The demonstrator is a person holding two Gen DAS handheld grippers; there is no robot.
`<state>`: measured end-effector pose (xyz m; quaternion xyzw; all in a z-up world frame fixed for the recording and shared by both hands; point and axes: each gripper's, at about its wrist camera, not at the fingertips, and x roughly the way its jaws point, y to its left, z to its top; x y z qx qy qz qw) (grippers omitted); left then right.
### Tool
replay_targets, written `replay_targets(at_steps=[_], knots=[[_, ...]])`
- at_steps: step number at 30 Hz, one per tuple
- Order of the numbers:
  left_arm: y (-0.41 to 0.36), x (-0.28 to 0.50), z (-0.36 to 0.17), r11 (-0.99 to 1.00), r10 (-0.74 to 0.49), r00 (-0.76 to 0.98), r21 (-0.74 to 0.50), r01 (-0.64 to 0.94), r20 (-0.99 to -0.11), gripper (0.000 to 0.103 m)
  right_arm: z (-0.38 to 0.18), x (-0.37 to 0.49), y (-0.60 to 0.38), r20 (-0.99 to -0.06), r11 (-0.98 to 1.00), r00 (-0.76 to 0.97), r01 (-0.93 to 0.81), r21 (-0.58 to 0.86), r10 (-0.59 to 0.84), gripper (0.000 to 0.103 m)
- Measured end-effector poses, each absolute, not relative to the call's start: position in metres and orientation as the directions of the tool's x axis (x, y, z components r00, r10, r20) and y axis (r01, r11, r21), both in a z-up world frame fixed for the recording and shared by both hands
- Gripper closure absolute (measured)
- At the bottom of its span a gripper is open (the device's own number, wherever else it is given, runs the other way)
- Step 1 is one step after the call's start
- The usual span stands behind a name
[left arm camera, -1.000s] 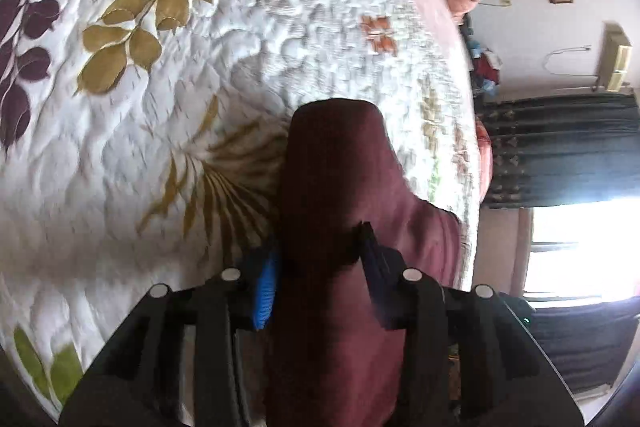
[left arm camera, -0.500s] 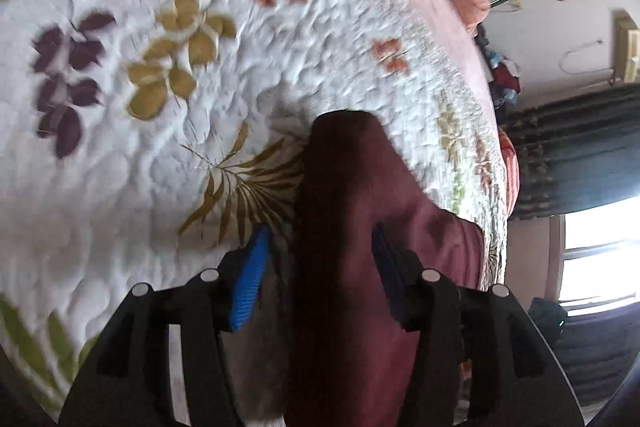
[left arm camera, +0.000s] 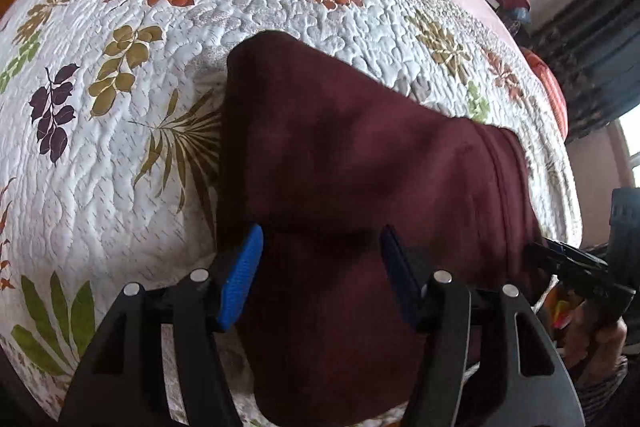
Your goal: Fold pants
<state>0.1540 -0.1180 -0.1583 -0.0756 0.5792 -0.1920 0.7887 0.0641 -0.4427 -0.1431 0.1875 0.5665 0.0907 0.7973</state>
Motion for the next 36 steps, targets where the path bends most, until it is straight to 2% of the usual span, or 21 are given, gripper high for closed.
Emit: replay_targets(at_steps=[3, 7, 11, 14, 17, 23, 29, 31, 33, 36], knots=[[-0.107, 0.152, -0.149, 0.897, -0.438, 0.266, -0.401, 0.185, -0.858, 0.043, -0.140, 0.052, -0.451, -0.843, 0.888, 0.368, 0.084, 0.451, 0.393, 0.054], [-0.089, 0.134, -0.134, 0.886, -0.463, 0.285, -0.437, 0.153, -0.839, 0.043, -0.110, 0.028, -0.460, -0.828, 0.907, 0.450, 0.088, 0.412, 0.333, 0.050], [-0.095, 0.113, -0.123, 0.869, -0.495, 0.294, -0.462, 0.178, -0.818, 0.043, -0.091, 0.020, -0.455, -0.761, 0.862, 0.495, 0.045, 0.505, 0.420, 0.047], [-0.110, 0.098, -0.117, 0.855, -0.516, 0.292, -0.466, 0.228, -0.805, 0.039, -0.077, 0.020, -0.439, -0.748, 0.872, 0.503, -0.025, 0.489, 0.434, 0.047], [-0.123, 0.092, -0.122, 0.861, -0.499, 0.281, -0.432, 0.268, -0.820, 0.036, -0.087, 0.027, -0.416, -0.770, 0.879, 0.449, -0.080, 0.470, 0.452, 0.047], [-0.120, 0.094, -0.143, 0.853, -0.512, 0.246, -0.453, 0.258, -0.823, 0.037, -0.126, 0.029, -0.416, -0.822, 0.892, 0.387, -0.005, 0.452, 0.418, 0.047], [-0.123, 0.094, -0.138, 0.857, -0.503, 0.254, -0.440, 0.267, -0.826, 0.037, -0.124, 0.026, -0.424, -0.808, 0.880, 0.391, -0.007, 0.475, 0.440, 0.047], [-0.117, 0.096, -0.126, 0.864, -0.494, 0.276, -0.430, 0.262, -0.825, 0.033, -0.111, 0.025, -0.432, -0.787, 0.869, 0.419, -0.009, 0.495, 0.453, 0.041], [-0.105, 0.101, -0.116, 0.872, -0.484, 0.299, -0.425, 0.244, -0.822, 0.017, -0.098, 0.024, -0.445, -0.772, 0.866, 0.456, 0.001, 0.499, 0.444, 0.031], [-0.089, 0.117, -0.123, 0.887, -0.459, 0.285, -0.418, 0.194, -0.842, 0.014, -0.100, 0.033, -0.470, -0.759, 0.847, 0.462, 0.030, 0.531, 0.459, 0.030]])
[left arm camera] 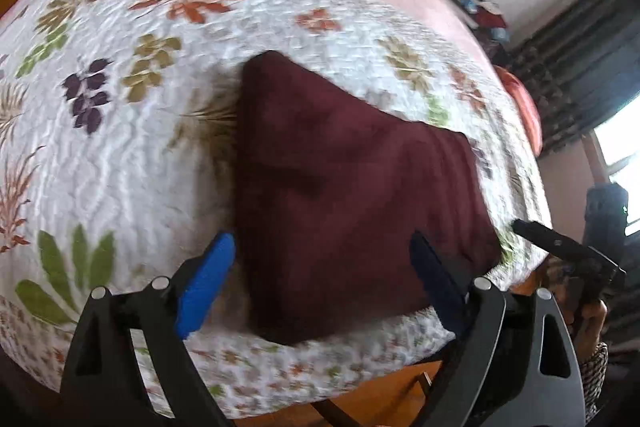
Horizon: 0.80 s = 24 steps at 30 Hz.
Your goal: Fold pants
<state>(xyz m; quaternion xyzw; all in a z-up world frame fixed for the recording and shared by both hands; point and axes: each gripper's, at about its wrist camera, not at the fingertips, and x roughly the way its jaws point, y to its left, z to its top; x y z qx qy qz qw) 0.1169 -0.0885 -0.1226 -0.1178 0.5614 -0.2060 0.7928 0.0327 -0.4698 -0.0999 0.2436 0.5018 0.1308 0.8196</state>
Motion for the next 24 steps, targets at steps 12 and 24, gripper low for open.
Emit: replay_targets(at_steps=[12, 24], knots=[[-0.085, 0.147, -0.183, 0.837, -0.546, 0.130, -0.533, 0.125, -0.827, 0.013, -0.174, 0.069, -0.498, -0.735, 0.755, 0.312, 0.080, 0.651, 0.602, 0.023], [-0.113, 0.161, -0.199, 0.815, -0.575, 0.061, -0.565, 0.133, -0.816, 0.016, -0.202, 0.099, -0.489, -0.697, 0.712, 0.271, 0.056, 0.700, 0.664, 0.023]])
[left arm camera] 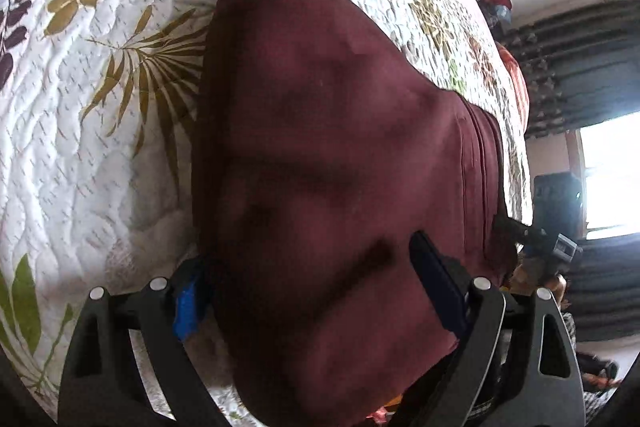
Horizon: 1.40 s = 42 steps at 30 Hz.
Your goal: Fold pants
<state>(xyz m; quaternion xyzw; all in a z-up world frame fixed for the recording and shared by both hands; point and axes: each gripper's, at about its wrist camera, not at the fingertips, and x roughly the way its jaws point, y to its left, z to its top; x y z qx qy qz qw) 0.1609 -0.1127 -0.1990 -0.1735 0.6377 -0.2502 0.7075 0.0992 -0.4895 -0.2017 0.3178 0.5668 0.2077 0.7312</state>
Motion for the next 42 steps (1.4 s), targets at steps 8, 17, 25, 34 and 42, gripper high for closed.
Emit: replay_targets(at_steps=[8, 17, 25, 34, 42], knots=[[-0.089, 0.157, -0.199, 0.794, -0.607, 0.087, -0.606, 0.041, -0.790, 0.059, -0.188, 0.085, -0.492, -0.685, 0.712, 0.318, 0.039, 0.701, 0.656, 0.056], [-0.087, 0.146, -0.182, 0.742, -0.670, 0.152, -0.664, 0.094, -0.727, 0.072, -0.170, 0.078, -0.488, -0.676, 0.713, 0.362, 0.041, 0.700, 0.642, 0.065], [-0.093, 0.140, -0.152, 0.666, -0.745, 0.194, -0.731, 0.152, -0.638, 0.073, -0.121, 0.062, -0.478, -0.657, 0.735, 0.418, -0.038, 0.677, 0.627, 0.068], [-0.116, 0.193, -0.109, 0.662, -0.745, 0.300, -0.716, 0.222, -0.596, 0.073, -0.079, 0.120, -0.491, -0.645, 0.766, 0.484, -0.089, 0.636, 0.592, 0.068], [-0.133, 0.264, -0.135, 0.739, -0.669, 0.333, -0.646, 0.194, -0.665, 0.072, -0.122, 0.206, -0.502, -0.686, 0.771, 0.454, -0.003, 0.636, 0.568, 0.068]])
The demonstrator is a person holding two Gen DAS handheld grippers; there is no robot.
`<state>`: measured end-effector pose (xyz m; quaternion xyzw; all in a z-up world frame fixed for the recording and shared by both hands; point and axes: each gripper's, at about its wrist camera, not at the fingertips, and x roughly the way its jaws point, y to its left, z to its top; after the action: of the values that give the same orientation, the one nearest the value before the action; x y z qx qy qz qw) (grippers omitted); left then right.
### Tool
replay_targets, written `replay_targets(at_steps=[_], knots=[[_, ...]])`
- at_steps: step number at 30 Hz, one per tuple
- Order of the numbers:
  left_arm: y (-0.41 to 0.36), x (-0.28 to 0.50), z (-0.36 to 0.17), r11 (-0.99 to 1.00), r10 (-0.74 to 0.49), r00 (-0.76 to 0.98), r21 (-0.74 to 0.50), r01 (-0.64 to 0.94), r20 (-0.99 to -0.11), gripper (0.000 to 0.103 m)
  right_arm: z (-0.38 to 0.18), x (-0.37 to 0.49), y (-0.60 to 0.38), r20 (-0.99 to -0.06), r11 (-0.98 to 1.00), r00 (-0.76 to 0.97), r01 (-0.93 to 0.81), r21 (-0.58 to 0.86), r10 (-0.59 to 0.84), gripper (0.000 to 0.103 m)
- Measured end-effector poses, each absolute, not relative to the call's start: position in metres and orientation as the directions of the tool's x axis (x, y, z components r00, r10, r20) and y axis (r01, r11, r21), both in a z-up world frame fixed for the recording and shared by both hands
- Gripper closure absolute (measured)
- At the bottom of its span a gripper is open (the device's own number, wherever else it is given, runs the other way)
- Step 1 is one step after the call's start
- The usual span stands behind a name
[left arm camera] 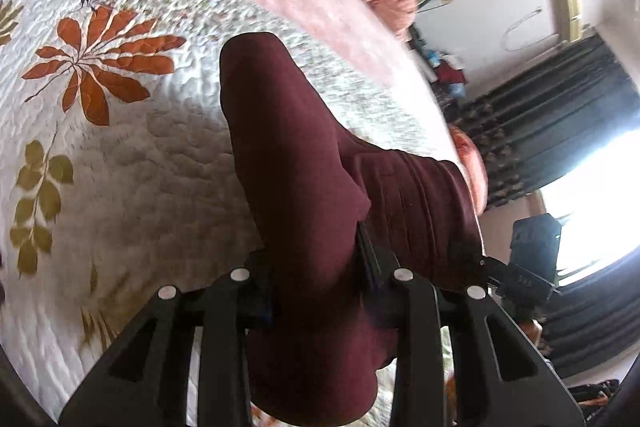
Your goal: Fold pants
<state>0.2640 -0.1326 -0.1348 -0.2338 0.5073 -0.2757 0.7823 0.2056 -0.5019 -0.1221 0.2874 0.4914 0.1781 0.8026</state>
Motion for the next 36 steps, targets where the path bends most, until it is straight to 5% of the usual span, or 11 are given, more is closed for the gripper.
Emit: replay_targets(at_steps=[3, 7, 10, 14, 25, 27, 31, 36], knots=[[-0.135, 0.276, -0.159, 0.803, -0.592, 0.321, -0.575, 0.157, -0.739, 0.068, -0.156, 0.219, -0.502, -0.765, 0.816, 0.406, 0.077, 0.573, 0.500, 0.060], [-0.126, 0.275, -0.174, 0.805, -0.590, 0.312, -0.573, 0.154, -0.745, 0.059, -0.175, 0.209, -0.514, -0.739, 0.775, 0.427, 0.124, 0.619, 0.522, 0.041], [-0.123, 0.271, -0.171, 0.836, -0.547, 0.332, -0.517, 0.181, -0.768, 0.042, -0.174, 0.197, -0.518, -0.750, 0.796, 0.438, 0.116, 0.595, 0.496, 0.026], [-0.110, 0.256, -0.167, 0.850, -0.525, 0.341, -0.498, 0.169, -0.780, 0.032, -0.171, 0.172, -0.527, -0.744, 0.795, 0.459, 0.123, 0.594, 0.485, 0.025], [-0.102, 0.227, -0.163, 0.866, -0.494, 0.359, -0.488, 0.114, -0.792, 0.032, -0.165, 0.147, -0.525, -0.786, 0.826, 0.464, 0.180, 0.535, 0.408, 0.025], [-0.107, 0.216, -0.145, 0.898, -0.439, 0.392, -0.410, 0.160, -0.809, 0.022, -0.147, 0.138, -0.520, -0.802, 0.855, 0.476, 0.175, 0.489, 0.362, 0.025], [-0.118, 0.185, -0.111, 0.929, -0.364, 0.437, -0.289, 0.230, -0.823, 0.011, -0.114, 0.115, -0.498, -0.839, 0.917, 0.492, 0.173, 0.358, 0.235, 0.004], [-0.126, 0.150, -0.085, 0.949, -0.306, 0.476, -0.223, 0.224, -0.825, 0.007, -0.090, 0.082, -0.471, -0.843, 0.935, 0.510, 0.188, 0.300, 0.168, 0.004]])
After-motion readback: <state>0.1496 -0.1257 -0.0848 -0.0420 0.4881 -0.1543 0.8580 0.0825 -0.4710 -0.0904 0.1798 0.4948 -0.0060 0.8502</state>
